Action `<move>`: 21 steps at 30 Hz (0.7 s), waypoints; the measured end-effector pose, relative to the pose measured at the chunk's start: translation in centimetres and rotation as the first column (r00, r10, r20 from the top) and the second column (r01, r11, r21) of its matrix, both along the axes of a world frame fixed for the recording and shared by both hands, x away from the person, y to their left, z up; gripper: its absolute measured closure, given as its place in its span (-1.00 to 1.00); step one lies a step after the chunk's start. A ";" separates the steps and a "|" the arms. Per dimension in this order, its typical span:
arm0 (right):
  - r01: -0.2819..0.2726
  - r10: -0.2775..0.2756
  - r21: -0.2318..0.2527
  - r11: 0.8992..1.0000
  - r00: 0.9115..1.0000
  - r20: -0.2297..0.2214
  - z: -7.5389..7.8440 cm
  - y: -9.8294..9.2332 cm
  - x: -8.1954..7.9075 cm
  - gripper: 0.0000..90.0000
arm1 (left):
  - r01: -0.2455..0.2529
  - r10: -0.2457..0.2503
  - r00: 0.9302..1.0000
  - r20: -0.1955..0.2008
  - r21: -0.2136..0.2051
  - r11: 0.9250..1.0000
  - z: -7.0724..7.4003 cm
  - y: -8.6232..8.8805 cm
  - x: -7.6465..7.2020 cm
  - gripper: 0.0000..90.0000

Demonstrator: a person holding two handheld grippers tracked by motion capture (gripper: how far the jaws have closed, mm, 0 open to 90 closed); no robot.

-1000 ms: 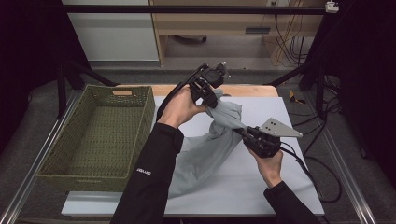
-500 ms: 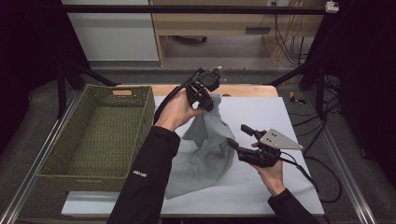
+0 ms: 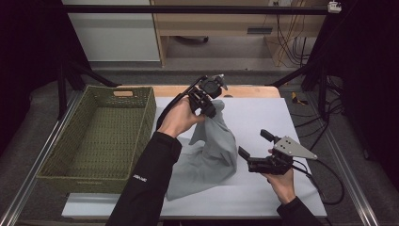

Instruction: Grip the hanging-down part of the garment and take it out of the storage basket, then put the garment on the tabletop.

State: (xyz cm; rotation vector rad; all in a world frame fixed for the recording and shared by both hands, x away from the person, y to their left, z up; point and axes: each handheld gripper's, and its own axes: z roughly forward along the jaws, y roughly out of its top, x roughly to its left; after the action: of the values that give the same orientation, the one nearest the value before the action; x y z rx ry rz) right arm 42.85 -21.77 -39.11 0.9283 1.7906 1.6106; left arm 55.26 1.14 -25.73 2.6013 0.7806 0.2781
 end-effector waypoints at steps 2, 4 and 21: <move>0.005 -0.005 -0.002 1.000 1.000 -0.005 -0.1 -0.1 0.0 -0.99 | 0.004 -0.004 1.000 0.003 -0.004 1.000 -0.2 0.0 -0.1 0.81; 0.008 -0.008 -0.004 1.000 1.000 -0.007 -0.5 -0.5 -0.1 -0.99 | 0.003 -0.003 1.000 0.001 -0.009 1.000 -0.7 0.2 -0.3 0.81; 0.024 -0.025 -0.010 1.000 0.999 -0.032 -2.2 -2.2 -0.9 -0.99 | 0.018 -0.020 1.000 -0.024 -0.100 0.995 -6.6 1.3 -1.6 0.81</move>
State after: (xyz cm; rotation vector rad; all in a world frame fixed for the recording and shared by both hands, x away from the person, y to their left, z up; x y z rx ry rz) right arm 41.99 -23.99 -41.32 0.9732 1.7999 1.5794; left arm 53.66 2.41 -32.37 2.5210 0.7577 0.1964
